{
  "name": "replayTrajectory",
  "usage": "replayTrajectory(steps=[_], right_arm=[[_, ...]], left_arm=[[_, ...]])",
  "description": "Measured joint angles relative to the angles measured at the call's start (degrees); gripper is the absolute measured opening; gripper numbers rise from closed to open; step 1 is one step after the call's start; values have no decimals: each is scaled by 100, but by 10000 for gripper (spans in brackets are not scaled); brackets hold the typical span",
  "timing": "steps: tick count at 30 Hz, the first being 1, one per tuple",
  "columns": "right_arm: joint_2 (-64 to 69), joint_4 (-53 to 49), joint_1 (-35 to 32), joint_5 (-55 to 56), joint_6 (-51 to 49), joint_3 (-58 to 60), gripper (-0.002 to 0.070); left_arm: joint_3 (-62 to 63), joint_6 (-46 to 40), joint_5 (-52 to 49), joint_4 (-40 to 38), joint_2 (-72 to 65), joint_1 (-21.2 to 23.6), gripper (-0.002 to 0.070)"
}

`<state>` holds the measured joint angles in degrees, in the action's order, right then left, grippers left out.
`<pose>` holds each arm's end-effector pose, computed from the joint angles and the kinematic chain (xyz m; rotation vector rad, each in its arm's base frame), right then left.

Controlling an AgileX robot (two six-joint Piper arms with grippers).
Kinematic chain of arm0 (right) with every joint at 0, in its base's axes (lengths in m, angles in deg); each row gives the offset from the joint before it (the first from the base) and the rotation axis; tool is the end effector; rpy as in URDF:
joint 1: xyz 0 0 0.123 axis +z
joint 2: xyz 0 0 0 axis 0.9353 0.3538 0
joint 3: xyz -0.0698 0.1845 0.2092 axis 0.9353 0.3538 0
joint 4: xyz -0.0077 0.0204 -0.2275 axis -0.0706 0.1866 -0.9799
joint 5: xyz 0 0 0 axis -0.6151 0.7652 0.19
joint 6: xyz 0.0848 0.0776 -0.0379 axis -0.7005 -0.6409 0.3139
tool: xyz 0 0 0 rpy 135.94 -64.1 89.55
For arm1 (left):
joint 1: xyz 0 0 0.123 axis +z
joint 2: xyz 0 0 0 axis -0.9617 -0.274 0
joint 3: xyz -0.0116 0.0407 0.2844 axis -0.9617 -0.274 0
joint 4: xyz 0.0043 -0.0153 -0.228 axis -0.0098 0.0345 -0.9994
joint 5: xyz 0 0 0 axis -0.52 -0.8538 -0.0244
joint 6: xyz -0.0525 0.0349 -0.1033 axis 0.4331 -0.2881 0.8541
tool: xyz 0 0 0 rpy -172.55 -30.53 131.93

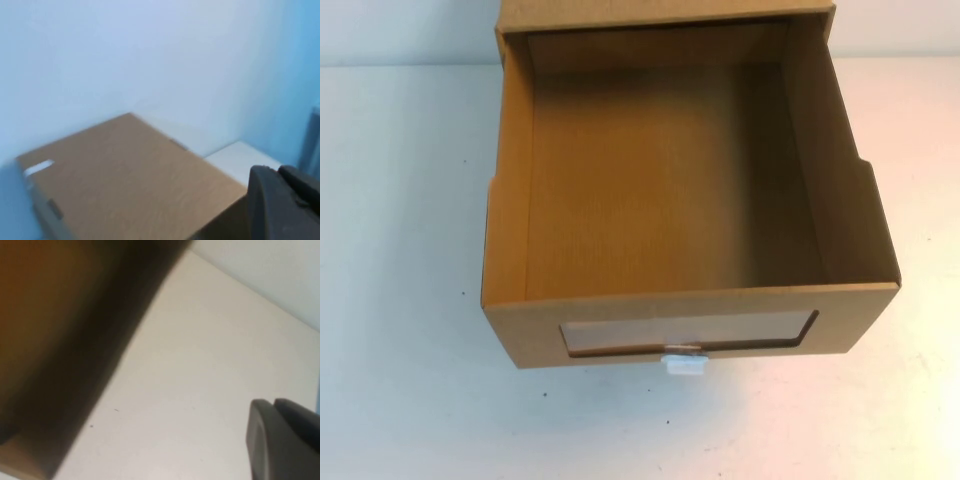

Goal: Open the shoe box
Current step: 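Pull the top drawer of the cardboard box fully open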

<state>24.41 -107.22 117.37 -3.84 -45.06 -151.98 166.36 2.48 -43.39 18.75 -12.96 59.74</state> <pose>0.1665 0.0870 0.4486 -0.5730 2.0935 -0.1654 0.2014 -0.1003 0.6005 0.5849 1.6600 -0.4657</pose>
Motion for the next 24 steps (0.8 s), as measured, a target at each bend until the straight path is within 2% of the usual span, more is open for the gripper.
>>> replayTrajectory(steps=[6,10,18,24], right_arm=[[-651,753,-1553,-44,607,91,-13],[-960,1103,-2057,-2,645,532,-13],[-1425,1645,-2240,718,234,1753,-13],[-2083,1718,-2237,1026,-147,2351,-13]], left_arm=[[-2466,-248,54,232,1535,0,-4],[-4613,-483,974,283,2832,0,-4],[-8489,-980,3374,283,5689,0,-4],[-10621,-1177,4342,283,7356,0,-4]])
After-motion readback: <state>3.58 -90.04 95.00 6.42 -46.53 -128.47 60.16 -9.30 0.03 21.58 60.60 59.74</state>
